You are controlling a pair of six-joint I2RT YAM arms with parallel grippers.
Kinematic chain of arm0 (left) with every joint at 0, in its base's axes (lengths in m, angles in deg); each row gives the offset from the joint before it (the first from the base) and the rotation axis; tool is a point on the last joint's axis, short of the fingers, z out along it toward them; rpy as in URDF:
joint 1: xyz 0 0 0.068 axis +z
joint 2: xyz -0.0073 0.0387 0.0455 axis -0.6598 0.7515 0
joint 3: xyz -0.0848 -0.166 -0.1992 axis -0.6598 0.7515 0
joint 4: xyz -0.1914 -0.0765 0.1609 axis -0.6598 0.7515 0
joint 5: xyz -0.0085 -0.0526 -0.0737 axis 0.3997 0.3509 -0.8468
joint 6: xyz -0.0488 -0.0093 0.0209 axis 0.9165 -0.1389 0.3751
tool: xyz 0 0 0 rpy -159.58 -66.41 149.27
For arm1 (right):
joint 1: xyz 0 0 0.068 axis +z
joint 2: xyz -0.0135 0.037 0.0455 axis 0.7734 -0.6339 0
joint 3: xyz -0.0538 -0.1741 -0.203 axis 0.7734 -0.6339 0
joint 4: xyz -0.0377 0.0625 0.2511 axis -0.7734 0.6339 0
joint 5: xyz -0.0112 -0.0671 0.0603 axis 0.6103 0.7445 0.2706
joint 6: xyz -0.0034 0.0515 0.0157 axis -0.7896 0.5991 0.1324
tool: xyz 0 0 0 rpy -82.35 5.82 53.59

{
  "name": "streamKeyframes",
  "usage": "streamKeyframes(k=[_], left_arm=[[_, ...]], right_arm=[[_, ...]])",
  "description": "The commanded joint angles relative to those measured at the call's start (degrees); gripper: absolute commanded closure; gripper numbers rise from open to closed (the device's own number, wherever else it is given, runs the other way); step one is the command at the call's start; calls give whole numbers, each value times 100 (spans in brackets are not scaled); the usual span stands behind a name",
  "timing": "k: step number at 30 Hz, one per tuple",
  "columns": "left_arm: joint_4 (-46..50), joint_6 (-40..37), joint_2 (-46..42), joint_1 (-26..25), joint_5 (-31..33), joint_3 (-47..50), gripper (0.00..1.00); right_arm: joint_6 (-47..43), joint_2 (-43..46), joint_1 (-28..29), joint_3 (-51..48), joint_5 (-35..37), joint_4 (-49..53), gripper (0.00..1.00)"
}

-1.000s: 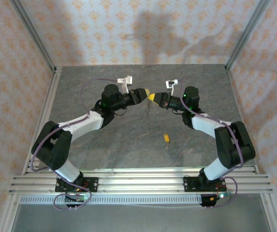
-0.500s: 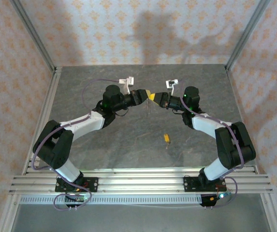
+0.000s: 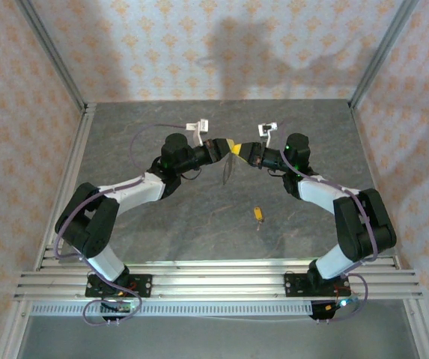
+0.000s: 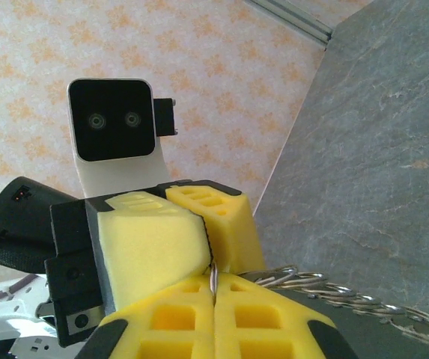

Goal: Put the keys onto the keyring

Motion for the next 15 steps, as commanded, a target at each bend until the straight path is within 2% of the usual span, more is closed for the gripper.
streamKeyframes(k=[1,6,10,15], left_arm=[[-410,132,64,-110,-65,109,87],[-476,168,72,-138,-38,150,88],[-480,154,95,-166,-21,147,100],[-476,147,122,-186,29,132,100]], right_arm=[[-83,67,12,101,134,-317,100],[2,-29,20,120,153,-445,100],[55,-77,18,135,155,-507,100],[66,-77,15,138,144,-503,100]])
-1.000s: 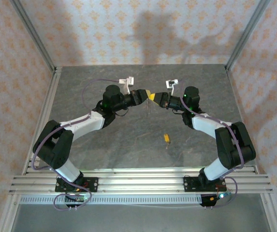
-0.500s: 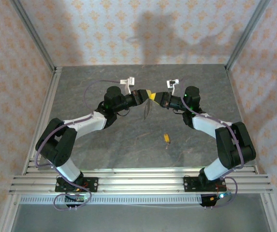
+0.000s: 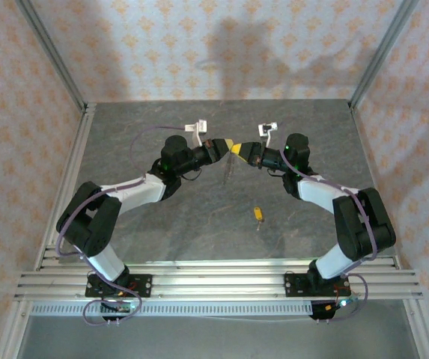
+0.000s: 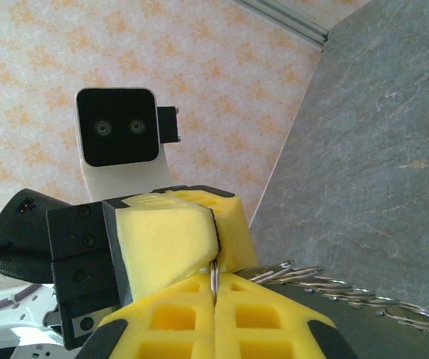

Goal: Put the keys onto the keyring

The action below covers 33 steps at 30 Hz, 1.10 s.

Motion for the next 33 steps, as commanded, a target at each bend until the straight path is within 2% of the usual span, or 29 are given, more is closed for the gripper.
streamKeyframes(k=[1,7,11,16,20,22,27,33], left_arm=[[-200,-17,45,-191,-67,40,100],[34,-128,-82,-196,241,85,100],[108,-158,-135,-197,396,137,100],[115,-140,-121,-196,466,145,100],[101,-122,-91,-191,477,143,100],[94,-116,-88,-195,487,140,100],[92,-111,-64,-199,462,109,100],[129,-104,-47,-194,409,55,100]], right_arm=[[-28,-29,19,139,85,-446,100],[-96,2,13,121,104,-328,100],[-150,39,8,113,113,-236,95],[-195,87,-28,100,127,-149,84],[-202,146,-84,53,119,-114,82],[-212,168,-110,23,121,-104,84],[-218,174,-110,-19,73,-125,100],[-228,174,-104,-28,26,-154,100]])
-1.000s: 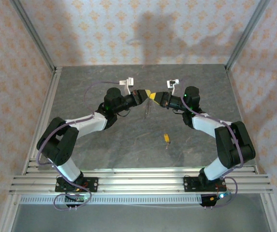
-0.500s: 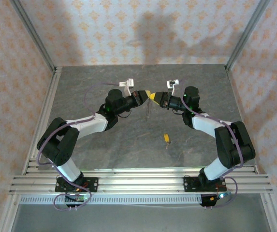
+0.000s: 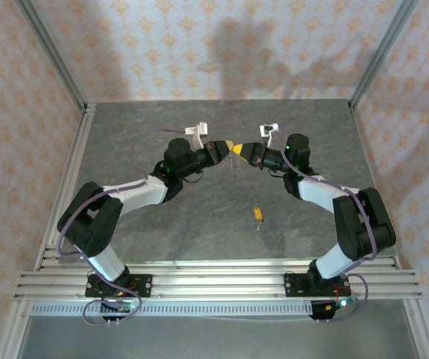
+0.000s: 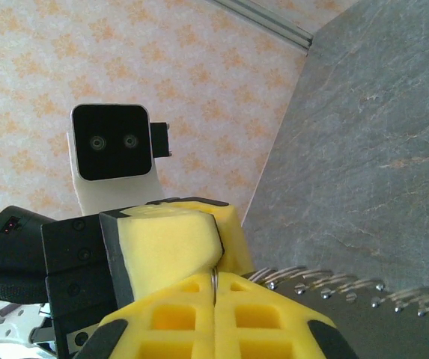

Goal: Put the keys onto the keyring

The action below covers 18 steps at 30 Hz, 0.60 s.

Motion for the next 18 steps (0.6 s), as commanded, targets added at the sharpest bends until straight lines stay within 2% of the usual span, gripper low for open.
streamKeyframes(k=[1,4,7,9,11,14,18], left_arm=[[107,-99,-68,-57,-59,-49,100],[419,-188,-183,-35,23,-104,98],[419,-162,-360,34,88,9,84],[402,-123,-457,79,99,78,70],[362,-87,-499,96,86,139,63],[208,17,-500,105,65,210,61],[-75,127,-398,105,-54,236,66]], right_arm=[[-121,189,-38,-2,-44,-339,100],[-133,222,-68,-13,-3,-353,100],[-110,273,-100,-8,28,-347,100],[-99,297,-116,1,52,-346,100],[-81,299,-119,13,57,-346,100],[-70,287,-118,22,91,-359,100],[-2,272,-113,23,69,-451,100]])
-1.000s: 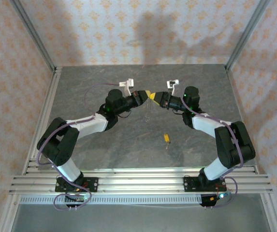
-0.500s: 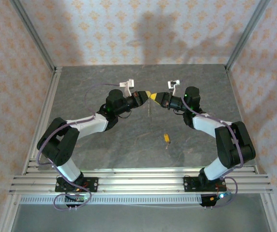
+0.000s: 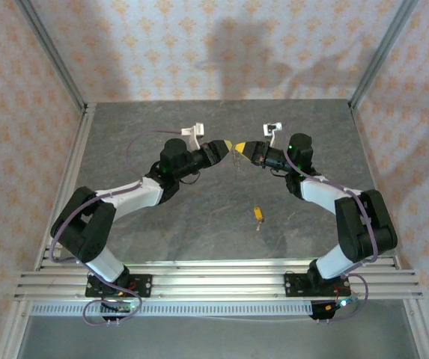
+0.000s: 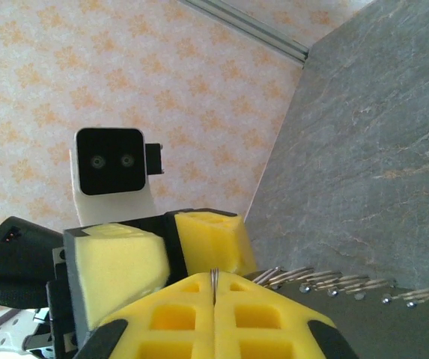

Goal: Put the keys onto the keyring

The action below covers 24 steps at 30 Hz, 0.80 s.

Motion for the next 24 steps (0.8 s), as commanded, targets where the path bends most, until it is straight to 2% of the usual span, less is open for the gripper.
streamKeyframes(k=[1,4,8,24], left_arm=[[-431,94,-33,31,-104,58,68],[-548,154,58,29,-203,-7,75],[-683,224,181,27,-326,-94,77],[-1072,457,442,-65,-356,-213,73]], right_arm=[[5,176,-14,60,-18,-459,100],[81,149,-13,64,-71,-554,100],[143,121,-15,64,-127,-635,100],[234,72,-8,21,-127,-807,100]])
